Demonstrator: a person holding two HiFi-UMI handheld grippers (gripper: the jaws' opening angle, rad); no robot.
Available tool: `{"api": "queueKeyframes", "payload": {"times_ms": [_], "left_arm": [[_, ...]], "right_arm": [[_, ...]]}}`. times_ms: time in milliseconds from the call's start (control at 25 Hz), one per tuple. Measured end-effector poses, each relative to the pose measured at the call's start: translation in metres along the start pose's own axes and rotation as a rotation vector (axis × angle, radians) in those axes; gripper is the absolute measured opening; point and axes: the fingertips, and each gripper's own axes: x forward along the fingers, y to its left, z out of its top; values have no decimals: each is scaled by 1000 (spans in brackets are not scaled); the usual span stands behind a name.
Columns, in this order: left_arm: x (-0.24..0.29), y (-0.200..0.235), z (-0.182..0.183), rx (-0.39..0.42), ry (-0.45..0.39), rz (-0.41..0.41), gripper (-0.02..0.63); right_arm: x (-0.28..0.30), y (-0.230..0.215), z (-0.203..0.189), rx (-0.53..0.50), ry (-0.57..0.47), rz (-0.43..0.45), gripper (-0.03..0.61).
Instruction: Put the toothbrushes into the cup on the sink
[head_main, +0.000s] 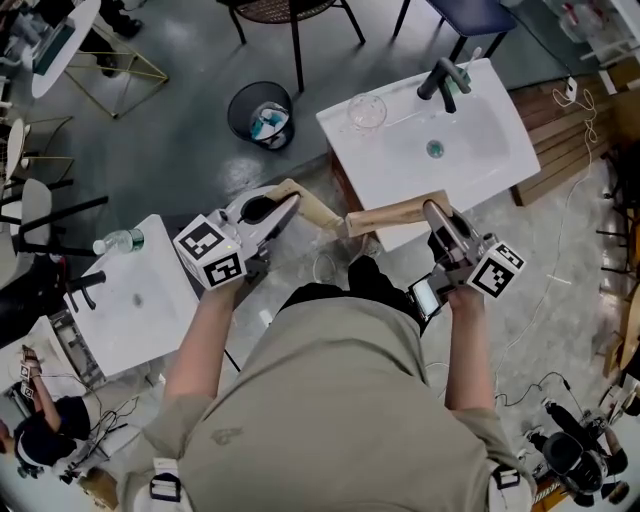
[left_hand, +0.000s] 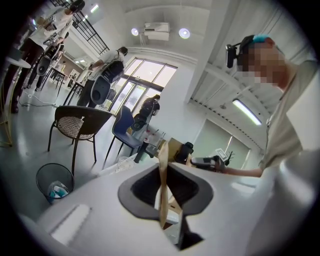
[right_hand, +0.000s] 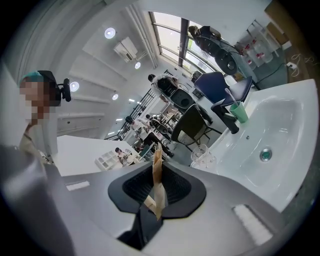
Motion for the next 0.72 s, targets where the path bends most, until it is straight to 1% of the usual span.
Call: {"api": "queueKeyframes", "payload": {"times_ms": [360, 720], "left_arm": [[16, 6, 7, -6, -5, 17, 37], [67, 7, 18, -12, 4, 49, 37]], "right_arm": [[6, -13, 14, 4, 14, 9, 52], [3, -54, 47, 31, 49, 32, 52]]}}
